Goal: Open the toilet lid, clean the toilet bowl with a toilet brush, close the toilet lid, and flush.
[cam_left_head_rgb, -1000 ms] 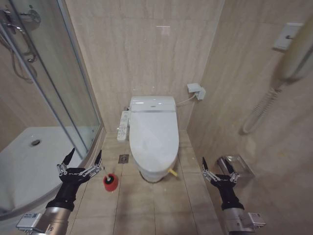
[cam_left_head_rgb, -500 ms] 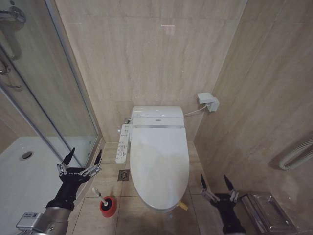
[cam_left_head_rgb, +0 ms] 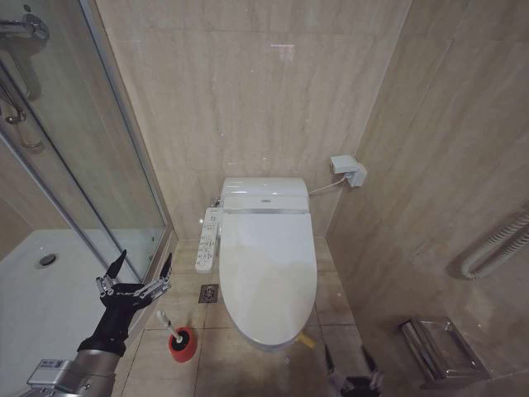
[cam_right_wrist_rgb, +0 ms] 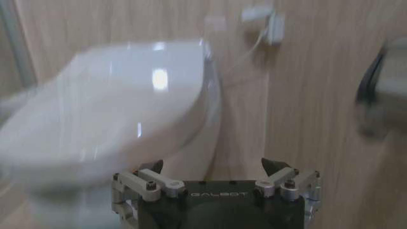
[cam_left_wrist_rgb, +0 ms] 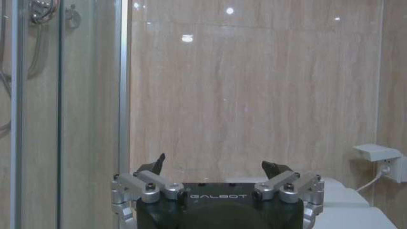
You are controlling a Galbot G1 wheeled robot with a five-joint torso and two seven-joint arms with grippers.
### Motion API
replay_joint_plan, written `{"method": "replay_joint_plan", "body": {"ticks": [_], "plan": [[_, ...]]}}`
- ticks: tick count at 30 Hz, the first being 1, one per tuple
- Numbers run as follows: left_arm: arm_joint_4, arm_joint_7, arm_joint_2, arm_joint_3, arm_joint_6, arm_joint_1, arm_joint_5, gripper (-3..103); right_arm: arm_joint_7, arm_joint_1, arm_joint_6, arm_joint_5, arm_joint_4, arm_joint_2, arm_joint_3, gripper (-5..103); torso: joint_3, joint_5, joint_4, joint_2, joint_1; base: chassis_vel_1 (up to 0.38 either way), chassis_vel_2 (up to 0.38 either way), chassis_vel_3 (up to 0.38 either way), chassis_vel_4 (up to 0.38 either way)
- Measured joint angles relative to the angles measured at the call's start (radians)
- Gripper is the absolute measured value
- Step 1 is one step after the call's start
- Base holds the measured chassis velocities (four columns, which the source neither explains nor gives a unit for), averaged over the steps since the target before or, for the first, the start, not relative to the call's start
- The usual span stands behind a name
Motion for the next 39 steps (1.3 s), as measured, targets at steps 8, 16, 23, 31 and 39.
{"method": "replay_joint_plan", "body": {"ticks": [8,16,23,31,39], "plan": [[0.000,0.000,0.000,0.000,0.000,0.000,0.000,100,0.001,0.134,-0.020,-0.018,-0.195,0.027,-0.020,100,0.000,0.0001,0.0003,0.000,0.000,0.000,0.000,0.000,0.000],[0.000,0.000,0.000,0.000,0.000,0.000,0.000,100,0.008,0.257,-0.047,0.005,-0.290,0.036,-0.026,100,0.000,0.0000,0.0002,0.000,0.000,0.000,0.000,0.000,0.000],[0.000,0.000,0.000,0.000,0.000,0.000,0.000,100,0.013,0.282,-0.047,0.022,-0.299,0.036,-0.018,100,0.000,0.0000,-0.0001,0.000,0.000,0.000,0.000,0.000,0.000],[0.000,0.000,0.000,0.000,0.000,0.000,0.000,100,0.015,0.284,-0.043,0.026,-0.302,0.035,-0.014,103,0.000,0.0000,0.0000,0.000,0.000,0.000,0.000,0.000,0.000],[0.000,0.000,0.000,0.000,0.000,0.000,0.000,100,0.002,0.284,-0.019,0.028,-0.309,0.037,-0.017,52,0.000,0.0001,0.0000,0.000,0.000,0.000,0.000,0.000,0.000]]}}
